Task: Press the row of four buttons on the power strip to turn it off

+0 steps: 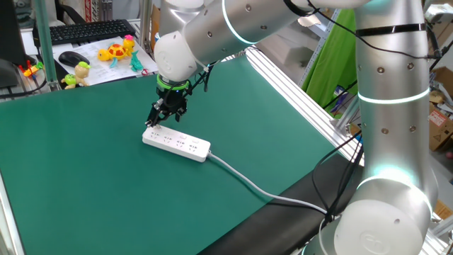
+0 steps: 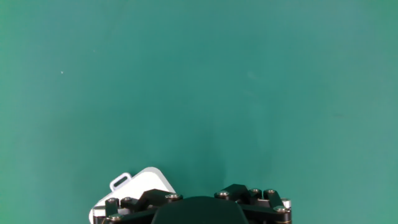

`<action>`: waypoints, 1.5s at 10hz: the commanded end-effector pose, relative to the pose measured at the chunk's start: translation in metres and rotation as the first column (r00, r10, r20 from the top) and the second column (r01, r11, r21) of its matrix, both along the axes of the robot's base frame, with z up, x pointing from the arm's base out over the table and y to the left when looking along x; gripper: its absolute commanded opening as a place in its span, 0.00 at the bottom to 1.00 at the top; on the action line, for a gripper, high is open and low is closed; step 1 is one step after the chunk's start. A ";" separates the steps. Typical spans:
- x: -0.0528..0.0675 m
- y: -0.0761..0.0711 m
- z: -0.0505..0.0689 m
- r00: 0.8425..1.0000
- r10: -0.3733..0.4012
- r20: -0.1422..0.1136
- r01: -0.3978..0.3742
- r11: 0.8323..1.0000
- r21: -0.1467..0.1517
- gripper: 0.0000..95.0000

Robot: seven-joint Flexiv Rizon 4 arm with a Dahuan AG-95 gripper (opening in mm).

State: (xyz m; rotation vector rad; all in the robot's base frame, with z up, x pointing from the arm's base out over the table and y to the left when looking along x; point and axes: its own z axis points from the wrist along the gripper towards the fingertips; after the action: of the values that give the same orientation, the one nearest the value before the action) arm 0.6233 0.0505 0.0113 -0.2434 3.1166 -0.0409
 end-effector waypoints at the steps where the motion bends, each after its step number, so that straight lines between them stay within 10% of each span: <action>1: 0.001 0.000 0.000 1.000 -0.007 0.003 0.007 1.000 -0.005 0.80; 5: -0.002 -0.001 0.016 1.000 -0.007 -0.004 0.007 1.000 -0.016 0.80; 15: 0.001 -0.002 0.007 0.999 0.038 -0.008 -0.038 0.999 -0.026 0.80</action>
State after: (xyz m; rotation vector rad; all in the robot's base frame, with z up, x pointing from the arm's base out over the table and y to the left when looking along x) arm 0.6242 0.0495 0.0197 -0.2991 3.1237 -0.0774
